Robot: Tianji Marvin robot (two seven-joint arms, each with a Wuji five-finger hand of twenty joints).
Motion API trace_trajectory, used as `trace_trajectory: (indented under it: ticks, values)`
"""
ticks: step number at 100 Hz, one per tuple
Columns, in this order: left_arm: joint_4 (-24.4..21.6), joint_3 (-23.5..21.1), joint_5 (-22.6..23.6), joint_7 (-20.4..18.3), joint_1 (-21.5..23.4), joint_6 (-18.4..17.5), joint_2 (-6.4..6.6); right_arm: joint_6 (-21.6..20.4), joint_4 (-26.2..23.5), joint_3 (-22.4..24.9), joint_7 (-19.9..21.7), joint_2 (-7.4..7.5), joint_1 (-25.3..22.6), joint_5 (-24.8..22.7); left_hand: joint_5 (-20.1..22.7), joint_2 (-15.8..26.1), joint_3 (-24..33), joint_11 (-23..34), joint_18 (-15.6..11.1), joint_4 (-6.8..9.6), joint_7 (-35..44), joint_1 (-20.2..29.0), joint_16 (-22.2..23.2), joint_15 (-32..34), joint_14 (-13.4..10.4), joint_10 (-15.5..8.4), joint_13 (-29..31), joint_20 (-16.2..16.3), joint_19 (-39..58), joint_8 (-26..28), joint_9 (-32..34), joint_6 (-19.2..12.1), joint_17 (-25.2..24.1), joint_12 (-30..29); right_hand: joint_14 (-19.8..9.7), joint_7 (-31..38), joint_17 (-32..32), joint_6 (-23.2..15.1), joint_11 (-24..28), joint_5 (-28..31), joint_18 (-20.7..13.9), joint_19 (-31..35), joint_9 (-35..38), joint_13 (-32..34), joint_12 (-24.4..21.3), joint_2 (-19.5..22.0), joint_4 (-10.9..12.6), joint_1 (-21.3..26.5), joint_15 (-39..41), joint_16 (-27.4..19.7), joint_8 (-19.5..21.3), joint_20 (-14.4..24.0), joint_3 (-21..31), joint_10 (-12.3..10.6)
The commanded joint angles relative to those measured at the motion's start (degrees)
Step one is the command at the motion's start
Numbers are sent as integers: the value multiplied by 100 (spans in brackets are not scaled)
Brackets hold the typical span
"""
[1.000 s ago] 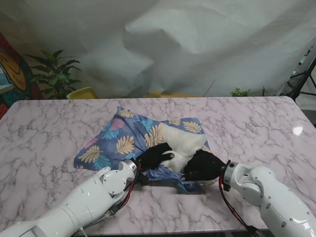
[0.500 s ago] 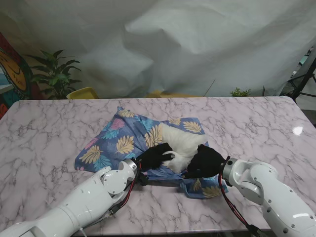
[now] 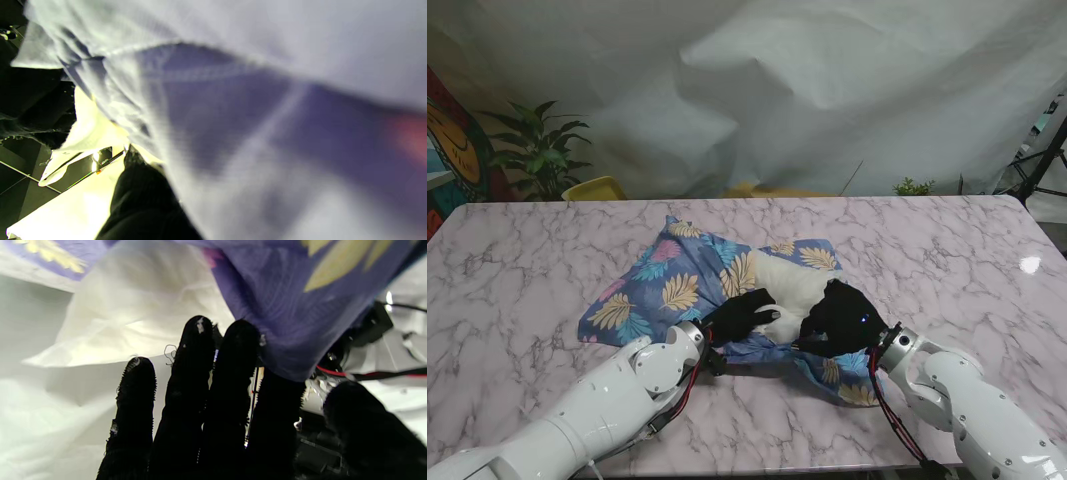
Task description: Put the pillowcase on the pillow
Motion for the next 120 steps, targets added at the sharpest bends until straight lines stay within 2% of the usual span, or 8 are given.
trace_trajectory:
  ticks: [1, 20, 39, 50, 63, 92, 106, 120]
  values:
    - [343, 75, 31, -142, 144, 135, 92, -118, 13, 8, 35, -116, 83, 9, 32, 519, 562, 513, 568, 235, 452, 523, -72, -116, 312, 95, 145, -37, -146, 214, 434, 409, -176, 129, -15, 5163, 171, -453, 172, 807, 163, 92, 236, 261, 28, -427, -183, -191, 167, 63, 879, -37, 710, -37]
    - [368, 91, 24, -151, 133, 118, 83, -1191, 689, -122, 607, -503, 352, 1671, 30, 513, 558, 509, 568, 234, 450, 519, -73, -119, 312, 91, 143, -38, -146, 210, 434, 411, -176, 127, 50, 5268, 1187, 370, 294, 836, 179, 239, 662, 798, -17, -935, -417, 189, 245, -57, 697, -552, 1193, 49]
    - [394, 123, 28, -171, 118, 94, 78, -1445, 704, -43, 3004, -628, 325, 4805, 32, 517, 564, 508, 568, 237, 454, 520, -73, -118, 307, 86, 145, -39, -146, 211, 433, 408, -176, 128, 216, 5318, 2894, 1217, 1272, 637, 426, 1005, 342, 876, 845, -1154, -507, 515, 2765, 459, 626, -1053, 1338, 444]
    - [398, 123, 19, -172, 120, 91, 75, -994, 462, -34, 4108, -496, 251, 6188, 32, 512, 564, 507, 568, 237, 452, 520, -73, -118, 307, 85, 145, -39, -146, 209, 429, 414, -176, 127, 288, 5208, 3215, 1724, 1586, 478, 851, 1798, -55, 855, 1123, -1210, -492, 827, 4108, 982, 652, -544, 1140, 901]
    - [407, 125, 19, -165, 120, 89, 70, -704, 459, -65, 4784, -426, 280, 7016, 32, 510, 571, 506, 567, 241, 454, 525, -73, -118, 307, 87, 143, -41, -151, 209, 426, 415, -184, 127, -100, 5102, 3629, 1955, 1767, 361, 726, 3249, -302, 870, 1219, -1169, -474, 1024, 5331, 1624, 724, 251, 939, 1119]
    - [405, 121, 32, -150, 124, 88, 72, -172, 535, -157, 5432, -371, 381, 7479, 12, 504, 577, 511, 563, 246, 451, 535, -73, -124, 285, 82, 124, -43, -157, 208, 391, 446, -190, 130, -930, 5011, 3970, 2177, 1912, 305, -315, 4908, -376, 881, 1142, -1246, -461, 1123, 6508, 2384, 689, 1412, 959, 1300]
    - [398, 121, 48, -151, 124, 92, 80, -182, 463, -85, 5299, -265, 424, 6427, 10, 495, 572, 522, 538, 245, 455, 531, -72, -121, 277, 72, 123, -46, -166, 209, 383, 443, -200, 134, -1131, 4702, 4246, 1778, 1673, 304, -1159, 5502, 95, 890, 934, -1076, -485, 705, 6961, 2723, 514, 3163, 1162, 1377]
    - [395, 133, 51, -168, 118, 92, 84, -386, 277, 51, 5228, -101, 459, 4962, 15, 495, 578, 527, 526, 250, 456, 537, -71, -114, 268, 60, 121, -46, -162, 205, 380, 441, -191, 134, -1429, 4188, 4336, 699, 1202, -305, -1750, 5504, 654, 896, 641, -259, -502, -1, 7134, 2846, 427, 3608, 648, 1064]
